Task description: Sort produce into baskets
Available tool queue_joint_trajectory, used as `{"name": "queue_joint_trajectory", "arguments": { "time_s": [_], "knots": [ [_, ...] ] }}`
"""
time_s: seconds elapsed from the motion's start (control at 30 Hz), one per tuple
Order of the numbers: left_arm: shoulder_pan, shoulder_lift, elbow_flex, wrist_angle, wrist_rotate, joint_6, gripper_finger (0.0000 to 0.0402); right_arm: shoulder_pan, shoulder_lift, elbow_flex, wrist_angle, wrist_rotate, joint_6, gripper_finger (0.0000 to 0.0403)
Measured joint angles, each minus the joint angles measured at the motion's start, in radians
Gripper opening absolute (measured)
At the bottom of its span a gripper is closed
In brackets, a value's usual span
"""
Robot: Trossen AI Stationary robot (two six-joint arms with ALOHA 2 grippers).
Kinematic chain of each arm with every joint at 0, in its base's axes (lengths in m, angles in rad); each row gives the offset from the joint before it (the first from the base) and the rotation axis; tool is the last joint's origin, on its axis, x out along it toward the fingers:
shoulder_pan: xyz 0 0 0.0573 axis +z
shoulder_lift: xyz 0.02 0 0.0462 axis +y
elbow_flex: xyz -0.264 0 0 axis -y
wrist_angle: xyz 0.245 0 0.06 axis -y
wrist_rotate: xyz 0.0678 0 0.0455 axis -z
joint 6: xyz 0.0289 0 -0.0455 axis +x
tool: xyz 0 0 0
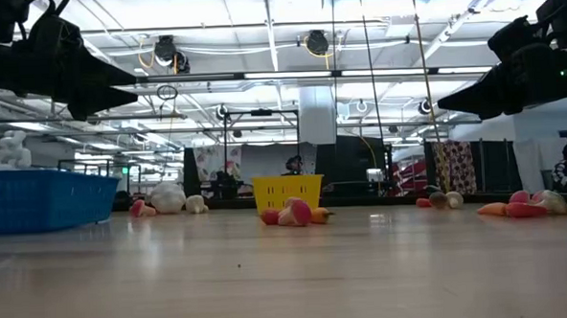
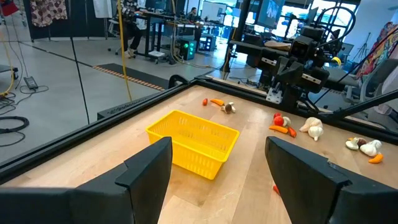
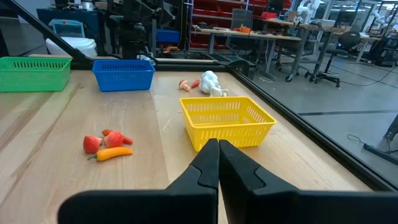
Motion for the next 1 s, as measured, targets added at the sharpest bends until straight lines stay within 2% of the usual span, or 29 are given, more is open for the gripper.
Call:
{"name": "queue_joint_trajectory", "arguments": {
  "time_s": [1.0],
  "knots": [
    [0.000,0.000,0.000,0.000,0.000,0.000,0.0264,0.000,-0.001,0.000,0.013,0.003,0.001,0.0000]
  ]
}}
